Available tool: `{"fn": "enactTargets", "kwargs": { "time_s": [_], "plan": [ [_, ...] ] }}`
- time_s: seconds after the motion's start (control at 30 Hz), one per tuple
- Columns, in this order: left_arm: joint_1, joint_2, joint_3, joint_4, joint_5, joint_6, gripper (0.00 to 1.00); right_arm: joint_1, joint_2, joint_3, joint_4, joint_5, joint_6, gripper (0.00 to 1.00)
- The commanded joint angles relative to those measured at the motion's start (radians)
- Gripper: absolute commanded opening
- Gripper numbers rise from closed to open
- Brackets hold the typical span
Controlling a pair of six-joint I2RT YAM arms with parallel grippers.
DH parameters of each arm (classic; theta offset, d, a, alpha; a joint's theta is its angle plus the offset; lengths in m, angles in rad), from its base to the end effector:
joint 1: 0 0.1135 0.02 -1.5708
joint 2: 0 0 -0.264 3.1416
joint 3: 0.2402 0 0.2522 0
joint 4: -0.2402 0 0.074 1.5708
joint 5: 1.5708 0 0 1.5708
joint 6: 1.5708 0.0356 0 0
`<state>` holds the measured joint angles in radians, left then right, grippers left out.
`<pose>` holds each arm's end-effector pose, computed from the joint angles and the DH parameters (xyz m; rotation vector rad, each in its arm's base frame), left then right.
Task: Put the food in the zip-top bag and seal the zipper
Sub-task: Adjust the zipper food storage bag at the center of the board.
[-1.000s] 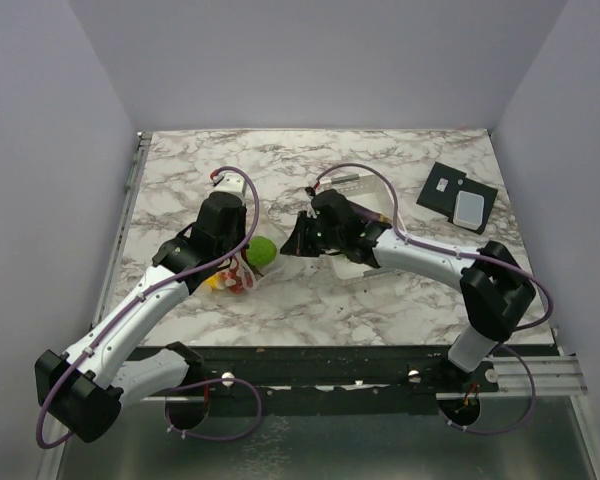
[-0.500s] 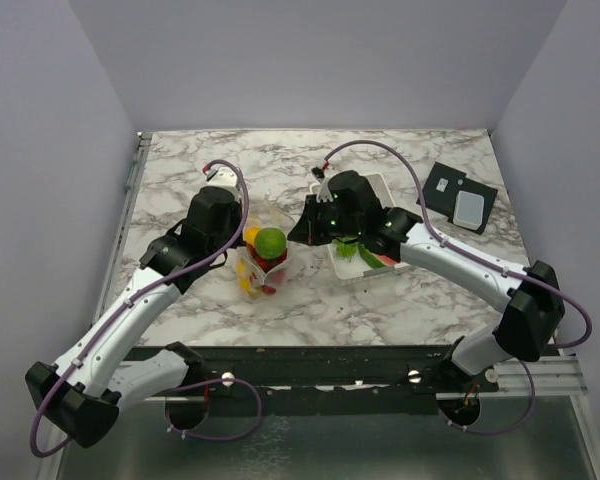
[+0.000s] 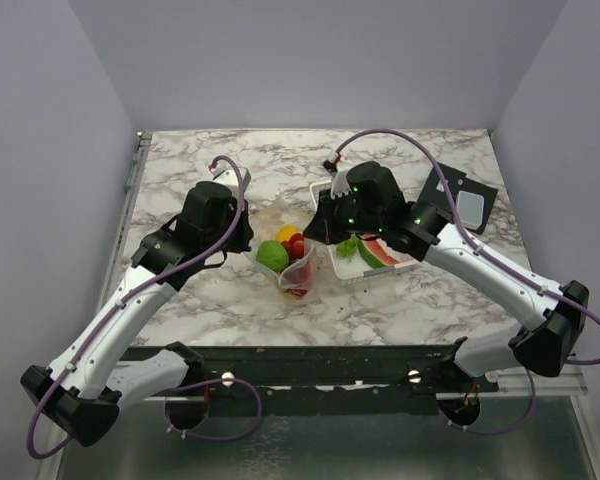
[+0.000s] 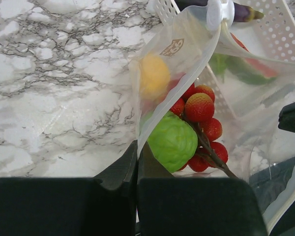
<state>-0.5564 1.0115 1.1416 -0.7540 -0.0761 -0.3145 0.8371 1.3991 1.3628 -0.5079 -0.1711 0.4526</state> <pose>0.1746 -0.1054 0.3646 0.2251 2.2106 -0.4034 0.2066 0.2382 0.3682 -0.5372 2.1900 0.9175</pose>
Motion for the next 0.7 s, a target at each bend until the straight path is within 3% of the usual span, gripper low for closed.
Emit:
{"fn": "enactTargets", "kwargs": {
  "time_s": [0.0,0.1,0.27,0.67],
  "plan": [
    [0.003,0.018,-0.033,0.027,0.031,-0.035,0.0,0.007,0.017,-0.021,0.001,0.063,-0.021,0.01],
    [0.003,0.056,-0.123,0.091,-0.04,-0.063,0.0,0.007,0.103,-0.072,0.039,0.055,-0.012,0.01],
    [0.003,0.124,-0.205,0.149,-0.012,-0.088,0.0,0.007,0.176,-0.094,0.042,0.055,-0.01,0.01],
    [0.003,0.006,0.098,0.12,0.071,-0.063,0.0,0.007,0.0,0.132,-0.058,0.129,-0.059,0.01]
  ]
}}
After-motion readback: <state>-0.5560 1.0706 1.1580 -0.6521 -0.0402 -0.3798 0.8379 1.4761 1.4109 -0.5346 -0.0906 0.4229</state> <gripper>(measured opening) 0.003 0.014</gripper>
